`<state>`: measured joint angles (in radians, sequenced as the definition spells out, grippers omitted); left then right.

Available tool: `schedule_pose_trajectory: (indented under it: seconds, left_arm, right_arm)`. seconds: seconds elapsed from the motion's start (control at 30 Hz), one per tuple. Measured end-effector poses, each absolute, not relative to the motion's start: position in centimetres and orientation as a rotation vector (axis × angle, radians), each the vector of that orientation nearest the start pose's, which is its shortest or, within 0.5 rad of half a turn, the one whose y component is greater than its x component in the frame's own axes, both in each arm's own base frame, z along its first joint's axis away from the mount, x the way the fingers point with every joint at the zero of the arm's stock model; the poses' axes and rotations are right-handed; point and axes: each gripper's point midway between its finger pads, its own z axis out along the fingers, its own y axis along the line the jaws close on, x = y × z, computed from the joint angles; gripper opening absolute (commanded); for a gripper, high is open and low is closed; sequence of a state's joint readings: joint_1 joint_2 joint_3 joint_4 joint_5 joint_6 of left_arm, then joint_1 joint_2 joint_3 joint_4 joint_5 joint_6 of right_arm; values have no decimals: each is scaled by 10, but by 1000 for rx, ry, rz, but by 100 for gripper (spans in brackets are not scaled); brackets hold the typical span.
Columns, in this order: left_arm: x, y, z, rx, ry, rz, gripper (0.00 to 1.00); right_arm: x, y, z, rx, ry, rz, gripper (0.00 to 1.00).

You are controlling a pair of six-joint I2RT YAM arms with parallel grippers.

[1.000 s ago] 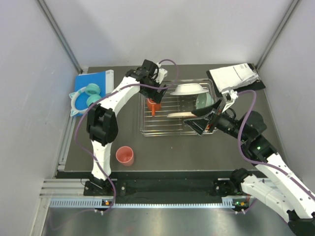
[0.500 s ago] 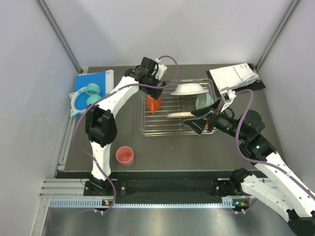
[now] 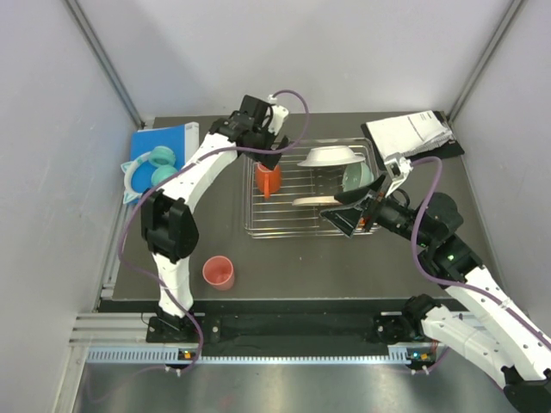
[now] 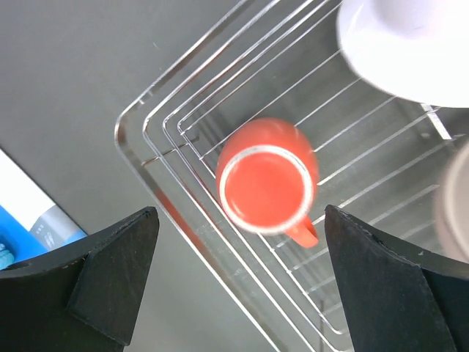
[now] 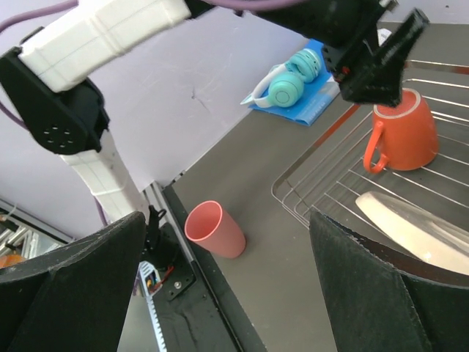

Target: Load the mixed dishes into the dish rack

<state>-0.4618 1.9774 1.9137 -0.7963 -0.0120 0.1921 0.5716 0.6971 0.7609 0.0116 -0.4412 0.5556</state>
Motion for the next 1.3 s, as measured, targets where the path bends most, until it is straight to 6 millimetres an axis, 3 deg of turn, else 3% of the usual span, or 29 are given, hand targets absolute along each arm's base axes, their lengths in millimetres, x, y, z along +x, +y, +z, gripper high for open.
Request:
schedule_pose_trajectory:
  seconds: [0.1,0.23,0.33,0.37,0.5,0.6,0.7,0.97,1.1,1.3]
  left_arm:
    - [448,-216,210,756,2264,-142,99]
    - [421,-204,268,698,2162,-197,99]
    - [384,-176,306,642,2081,-241,99]
    - [369,-161,313,615,2060,-238,99]
    - [309,-105,317,547,2044,-177,99]
    - [270,-87,309,549,2065,-170,99]
    - [250,-77,304,537,2079,-169,99]
    - [220,-67,312,499,2042,-178,99]
    - [216,-64,314,478,2037,-164,99]
    - [214,-55,313,431,2053,-126,99]
  right_arm:
    - [188,232,334,-415,1599,1190,83]
    - [196,237,315,-467,1682,1134,77]
    - [206,261,305,-551,1766,1090,78]
    - [203,278,297,-607,1807,1075,78]
    - [180,334,272,-822,1893,1035,75]
    - [167,368,251,-934,1946,1013,75]
    - [163,386,228,-992,2005,970,74]
    - [146,452,188,-1188,2059,931,71]
    - [144,465,159,-1249,2102,910,69]
    - [144,473,134,-1298,2142,898,67]
